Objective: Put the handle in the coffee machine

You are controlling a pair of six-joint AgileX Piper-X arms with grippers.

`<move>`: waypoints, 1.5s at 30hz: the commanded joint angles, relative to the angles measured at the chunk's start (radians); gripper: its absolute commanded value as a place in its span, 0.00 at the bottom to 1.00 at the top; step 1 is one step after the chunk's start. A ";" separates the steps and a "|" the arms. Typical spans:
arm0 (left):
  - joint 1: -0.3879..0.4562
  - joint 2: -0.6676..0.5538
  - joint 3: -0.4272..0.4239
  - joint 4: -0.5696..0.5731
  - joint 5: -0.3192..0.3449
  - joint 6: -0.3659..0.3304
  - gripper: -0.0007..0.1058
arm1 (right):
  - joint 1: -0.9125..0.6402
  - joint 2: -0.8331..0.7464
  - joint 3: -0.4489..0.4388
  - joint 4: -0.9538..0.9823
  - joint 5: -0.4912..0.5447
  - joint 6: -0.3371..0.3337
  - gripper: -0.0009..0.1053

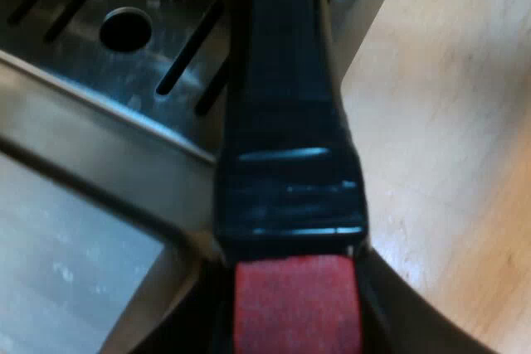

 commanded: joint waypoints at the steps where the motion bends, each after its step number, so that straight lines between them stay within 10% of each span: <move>1: 0.001 -0.010 -0.015 -0.037 0.070 0.004 0.01 | 0.006 -0.004 -0.005 -0.082 0.010 -0.126 0.67; 9: 0.107 0.011 -0.025 -0.053 0.179 -0.010 0.01 | 0.019 -0.004 0.021 -0.270 -0.057 -0.232 0.67; 24: 0.120 0.051 -0.112 -0.014 0.245 0.039 0.01 | 0.019 -0.004 0.102 -0.286 -0.071 -0.233 0.67; 45: 0.039 0.095 -0.173 -0.027 0.214 0.010 0.01 | 0.008 -0.004 0.130 -0.251 -0.078 -0.180 0.67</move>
